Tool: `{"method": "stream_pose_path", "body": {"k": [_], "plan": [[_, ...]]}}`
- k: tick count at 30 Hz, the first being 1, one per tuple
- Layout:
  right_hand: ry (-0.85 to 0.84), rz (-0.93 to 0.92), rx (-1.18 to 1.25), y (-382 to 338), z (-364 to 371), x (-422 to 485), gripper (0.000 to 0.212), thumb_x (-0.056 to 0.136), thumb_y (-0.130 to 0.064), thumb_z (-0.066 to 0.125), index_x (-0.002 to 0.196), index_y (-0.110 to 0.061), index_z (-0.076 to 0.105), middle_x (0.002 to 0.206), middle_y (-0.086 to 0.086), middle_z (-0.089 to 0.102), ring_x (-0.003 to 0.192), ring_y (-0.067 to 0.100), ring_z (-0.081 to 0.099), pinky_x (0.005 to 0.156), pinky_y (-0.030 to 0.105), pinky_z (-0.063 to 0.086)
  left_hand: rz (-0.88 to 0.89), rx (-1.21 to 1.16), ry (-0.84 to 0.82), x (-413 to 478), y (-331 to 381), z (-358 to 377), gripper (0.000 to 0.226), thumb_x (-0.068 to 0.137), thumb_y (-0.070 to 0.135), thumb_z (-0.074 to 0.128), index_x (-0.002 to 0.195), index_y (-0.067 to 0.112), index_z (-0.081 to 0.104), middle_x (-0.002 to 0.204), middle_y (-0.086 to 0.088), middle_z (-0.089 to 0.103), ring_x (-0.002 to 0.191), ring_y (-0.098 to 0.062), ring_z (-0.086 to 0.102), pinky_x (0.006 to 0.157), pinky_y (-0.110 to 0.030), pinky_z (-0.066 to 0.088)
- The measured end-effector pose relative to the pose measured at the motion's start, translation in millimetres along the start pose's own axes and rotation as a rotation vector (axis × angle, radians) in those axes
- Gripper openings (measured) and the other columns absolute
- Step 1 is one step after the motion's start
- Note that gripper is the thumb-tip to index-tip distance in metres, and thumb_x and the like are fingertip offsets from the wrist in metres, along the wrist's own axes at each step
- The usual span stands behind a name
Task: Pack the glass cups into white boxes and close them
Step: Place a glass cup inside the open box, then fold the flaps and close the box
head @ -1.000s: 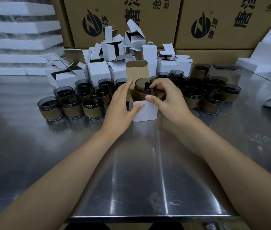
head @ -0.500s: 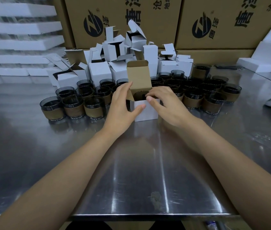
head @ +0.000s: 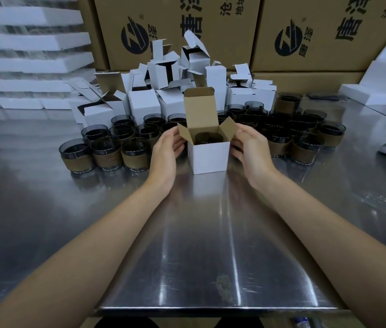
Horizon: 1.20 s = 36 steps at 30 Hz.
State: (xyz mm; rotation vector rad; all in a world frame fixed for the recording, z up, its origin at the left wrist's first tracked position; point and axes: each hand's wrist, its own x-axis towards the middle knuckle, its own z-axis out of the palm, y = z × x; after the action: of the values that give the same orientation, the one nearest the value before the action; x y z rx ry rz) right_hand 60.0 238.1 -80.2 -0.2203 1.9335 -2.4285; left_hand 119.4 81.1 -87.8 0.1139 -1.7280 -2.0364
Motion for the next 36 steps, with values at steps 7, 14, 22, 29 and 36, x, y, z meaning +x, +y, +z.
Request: {"method": "stream_pose_path", "body": {"k": [7,14,22,29,36], "plan": [[-0.147,-0.305,-0.578,7.8,-3.8,-2.9,0.025,0.102,-0.028,0.046,0.118,-0.022,0.064,0.120,-0.004,0.061,0.113,0.007,0.053,0.101,0.030,0.043,-0.031,-0.031,0.006,3.1,-1.9,2.2,0.044,0.108,0.024,0.020,0.133,0.007,0.051,0.120,-0.003,0.059,0.117,-0.013,0.054,0.107,-0.027,0.040],[-0.169,-0.331,-0.676,5.0,-3.5,-3.4,0.031,0.104,-0.029,0.038,0.123,-0.021,0.061,0.120,-0.002,0.058,0.106,0.001,0.049,0.086,0.011,0.035,0.085,0.075,-0.070,2.8,-6.3,-2.6,0.033,0.106,0.030,0.023,0.125,0.029,0.051,0.126,0.005,0.059,0.124,-0.011,0.053,0.107,-0.026,0.040],[-0.149,-0.333,-0.661,3.8,-1.7,-4.6,0.034,0.104,-0.026,0.035,0.122,-0.018,0.063,0.120,0.002,0.059,0.112,0.009,0.051,0.097,0.024,0.037,0.214,0.412,-0.118,3.6,-16.3,-5.5,0.041,0.106,0.038,0.022,0.111,0.027,0.061,0.132,0.005,0.050,0.125,-0.011,0.049,0.110,-0.043,0.037],[-0.156,-0.308,-0.539,6.8,1.2,-2.7,0.026,0.102,-0.025,0.044,0.106,-0.020,0.068,0.112,-0.003,0.056,0.106,0.005,0.054,0.103,0.034,0.043,0.257,0.453,-0.130,6.3,-10.1,-5.2,0.022,0.102,0.015,0.042,0.090,0.020,0.060,0.139,0.009,0.045,0.124,0.002,0.041,0.098,-0.002,0.029],[-0.198,-0.264,-0.364,9.4,2.4,-2.5,0.015,0.094,-0.017,0.059,0.085,-0.025,0.067,0.115,0.000,0.065,0.088,-0.005,0.059,0.087,0.023,0.047,0.173,0.104,-0.113,11.1,-8.5,-5.4,0.028,0.090,-0.009,0.048,0.092,0.018,0.056,0.121,0.008,0.060,0.109,0.002,0.059,0.090,-0.017,0.046]]}}
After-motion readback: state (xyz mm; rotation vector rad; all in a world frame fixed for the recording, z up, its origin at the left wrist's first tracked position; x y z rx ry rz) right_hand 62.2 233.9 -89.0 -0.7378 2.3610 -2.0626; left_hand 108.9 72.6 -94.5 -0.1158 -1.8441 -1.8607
